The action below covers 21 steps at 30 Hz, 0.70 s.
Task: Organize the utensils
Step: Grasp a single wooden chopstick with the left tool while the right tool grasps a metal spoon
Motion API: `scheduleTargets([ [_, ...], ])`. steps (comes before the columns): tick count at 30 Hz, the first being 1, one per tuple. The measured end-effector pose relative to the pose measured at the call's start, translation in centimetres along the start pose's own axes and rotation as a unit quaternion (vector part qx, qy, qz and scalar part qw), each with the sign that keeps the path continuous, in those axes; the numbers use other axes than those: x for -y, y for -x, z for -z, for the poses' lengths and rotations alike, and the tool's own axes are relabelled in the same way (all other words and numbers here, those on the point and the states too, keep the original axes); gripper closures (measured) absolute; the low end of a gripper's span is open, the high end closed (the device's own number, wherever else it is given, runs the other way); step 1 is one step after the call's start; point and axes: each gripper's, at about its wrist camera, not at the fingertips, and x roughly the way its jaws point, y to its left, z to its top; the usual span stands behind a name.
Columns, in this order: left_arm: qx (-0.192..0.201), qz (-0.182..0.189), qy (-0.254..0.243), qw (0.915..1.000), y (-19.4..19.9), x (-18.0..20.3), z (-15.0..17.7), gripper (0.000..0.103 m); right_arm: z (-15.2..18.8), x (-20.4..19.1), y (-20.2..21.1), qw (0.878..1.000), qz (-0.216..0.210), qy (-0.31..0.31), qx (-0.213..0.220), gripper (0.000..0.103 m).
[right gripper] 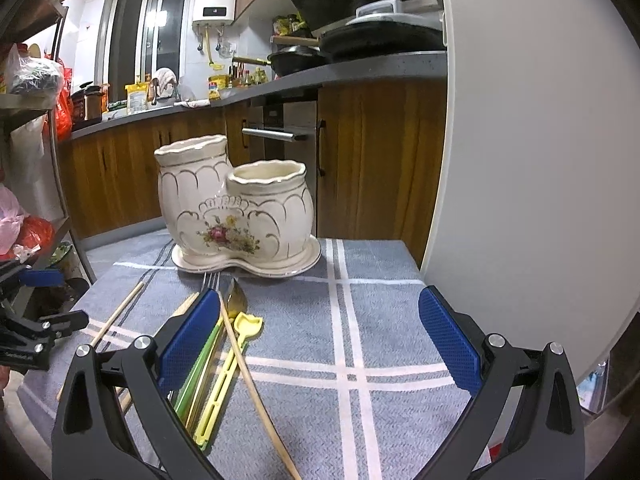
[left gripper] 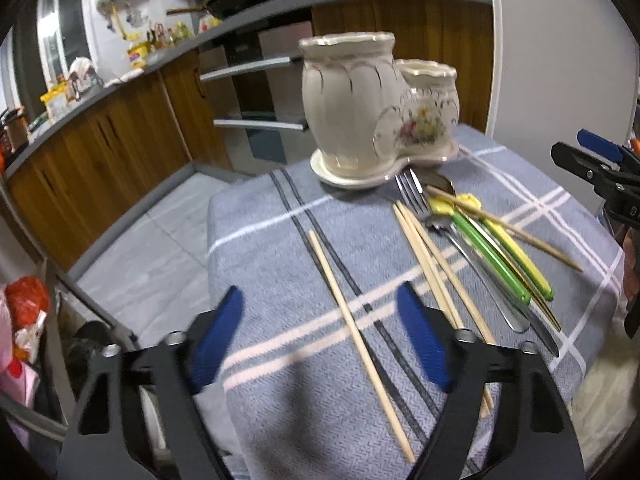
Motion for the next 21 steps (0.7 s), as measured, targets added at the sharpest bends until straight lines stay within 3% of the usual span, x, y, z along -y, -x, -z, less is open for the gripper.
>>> scheduleTargets([
  [11,-0.076,0.035,0.032,0.9960,-2.6,0.4,-0.2,0.073,0.2,0.4,0.1,1.000,-0.011,0.002,-0.011,0.005],
  [15,-0.098,0.031,0.031,0.9942,-3.5,0.7,-0.3,0.077,0.3,0.5,0.1,1.000,-0.013,0.006,-0.017,0.005],
  [21,-0.102,0.031,0.040,0.9935,-4.0,0.3,-0.8,0.081,0.3,-0.2,0.1,0.996,-0.072,-0.005,-0.044,0.005],
])
